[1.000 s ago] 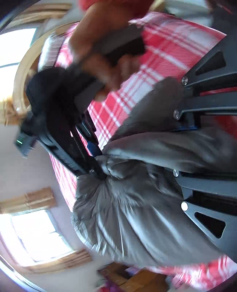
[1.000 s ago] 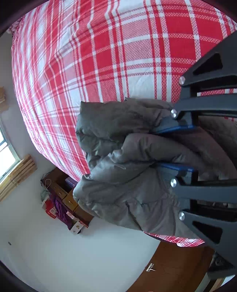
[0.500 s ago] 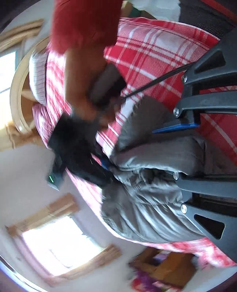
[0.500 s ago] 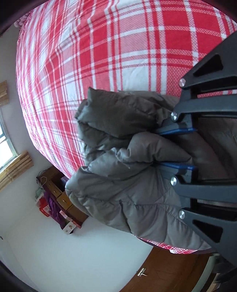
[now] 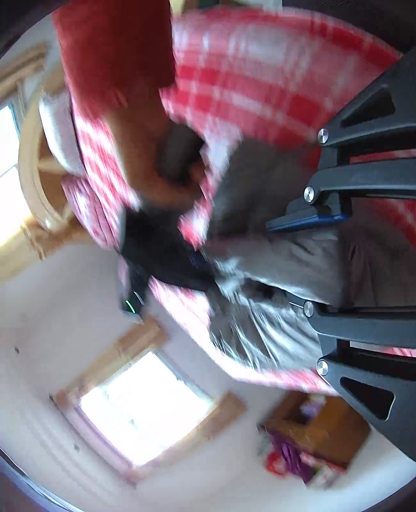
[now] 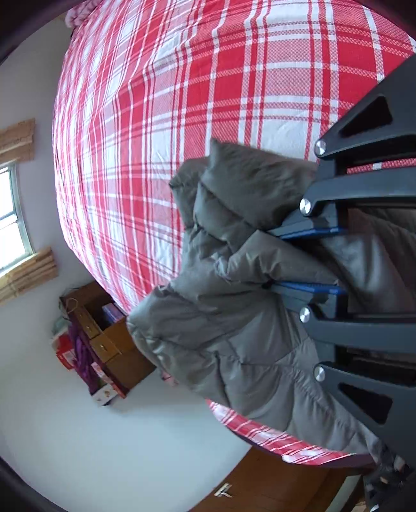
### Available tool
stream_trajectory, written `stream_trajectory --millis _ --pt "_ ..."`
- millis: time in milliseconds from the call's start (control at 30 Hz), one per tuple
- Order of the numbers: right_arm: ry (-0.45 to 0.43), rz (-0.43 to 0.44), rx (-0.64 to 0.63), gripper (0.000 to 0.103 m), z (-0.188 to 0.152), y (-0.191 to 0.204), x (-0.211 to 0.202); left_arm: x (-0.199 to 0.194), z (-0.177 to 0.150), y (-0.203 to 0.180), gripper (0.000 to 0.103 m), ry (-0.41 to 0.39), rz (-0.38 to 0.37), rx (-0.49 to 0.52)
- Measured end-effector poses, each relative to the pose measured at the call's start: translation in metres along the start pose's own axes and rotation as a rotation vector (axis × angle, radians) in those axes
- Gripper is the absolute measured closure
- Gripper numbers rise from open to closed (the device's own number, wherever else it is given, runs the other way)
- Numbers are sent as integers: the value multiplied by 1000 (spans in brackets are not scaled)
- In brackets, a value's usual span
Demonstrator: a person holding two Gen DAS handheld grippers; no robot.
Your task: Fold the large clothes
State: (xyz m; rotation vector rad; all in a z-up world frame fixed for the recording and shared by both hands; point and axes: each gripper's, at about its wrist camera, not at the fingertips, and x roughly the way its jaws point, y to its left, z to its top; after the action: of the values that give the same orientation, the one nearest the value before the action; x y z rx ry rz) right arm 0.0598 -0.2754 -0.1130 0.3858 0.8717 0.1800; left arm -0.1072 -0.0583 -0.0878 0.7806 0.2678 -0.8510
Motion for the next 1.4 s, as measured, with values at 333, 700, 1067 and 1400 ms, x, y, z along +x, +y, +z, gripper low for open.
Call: stream_trajectory --millis 333,700,1067,1400 --pt "-24 23 3 79 7 -3 -1 34 21 7 25 -106 20 -74" --pt "-144 126 29 22 -40 -17 -112 -19 14 65 25 -209 -111 -319" --pt "26 161 191 5 -44 16 -93 44 -116 240 24 26 99 -1083" --pt "98 185 238 75 11 24 6 102 -121 240 24 62 61 -1196"
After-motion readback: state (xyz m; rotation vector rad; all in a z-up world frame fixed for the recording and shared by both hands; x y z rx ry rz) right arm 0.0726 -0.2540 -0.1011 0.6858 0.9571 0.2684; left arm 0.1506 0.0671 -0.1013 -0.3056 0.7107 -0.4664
